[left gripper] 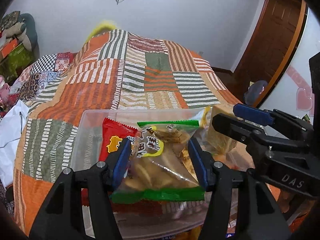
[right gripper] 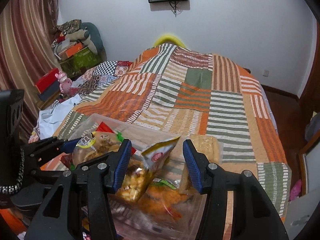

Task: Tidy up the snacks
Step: 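Carry both bags over the clear box and release them inside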

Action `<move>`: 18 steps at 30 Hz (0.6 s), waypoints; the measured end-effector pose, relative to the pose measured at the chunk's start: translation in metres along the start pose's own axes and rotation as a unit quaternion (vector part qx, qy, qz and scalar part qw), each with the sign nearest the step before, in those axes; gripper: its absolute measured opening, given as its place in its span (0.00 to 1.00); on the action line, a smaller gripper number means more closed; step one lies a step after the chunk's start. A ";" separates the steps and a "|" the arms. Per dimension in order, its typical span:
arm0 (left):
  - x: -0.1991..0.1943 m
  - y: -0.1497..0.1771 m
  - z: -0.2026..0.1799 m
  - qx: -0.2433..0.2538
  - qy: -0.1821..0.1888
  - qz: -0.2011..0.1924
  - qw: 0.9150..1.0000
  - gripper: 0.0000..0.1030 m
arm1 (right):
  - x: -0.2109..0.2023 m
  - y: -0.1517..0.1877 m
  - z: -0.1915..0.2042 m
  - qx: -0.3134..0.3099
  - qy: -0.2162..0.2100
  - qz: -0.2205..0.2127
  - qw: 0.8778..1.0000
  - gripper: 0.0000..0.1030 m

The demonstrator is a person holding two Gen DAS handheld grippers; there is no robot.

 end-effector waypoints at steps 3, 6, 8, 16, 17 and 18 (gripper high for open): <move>-0.005 0.002 -0.002 0.008 -0.002 0.000 1.000 0.59 | -0.005 0.001 0.000 -0.005 -0.002 -0.002 1.000 0.48; -0.014 0.003 -0.001 0.010 -0.001 -0.003 1.000 0.59 | -0.013 0.001 0.002 -0.005 -0.006 -0.006 1.000 0.48; -0.020 0.003 -0.001 0.011 0.001 -0.005 1.000 0.61 | -0.020 0.003 0.003 -0.004 -0.009 -0.008 1.000 0.48; -0.066 0.004 -0.008 0.043 -0.002 -0.024 0.999 0.65 | -0.056 0.007 0.012 -0.004 -0.021 -0.021 1.000 0.50; -0.071 0.005 -0.009 0.045 -0.002 -0.025 0.999 0.66 | -0.059 0.008 0.013 -0.005 -0.022 -0.023 0.999 0.51; -0.076 0.006 -0.009 0.048 -0.002 -0.026 0.998 0.66 | -0.066 0.009 0.015 -0.007 -0.023 -0.026 0.999 0.51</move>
Point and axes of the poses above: each gripper's, at about its wrist camera, not at the fingertips, and x roughly the way its jaws point, z to its left, y to its underside, the point moved 5 cm from there along x, roughly the way its jaws point, and after that the axes turned 15 degrees about -z, right-handed, at the moved point
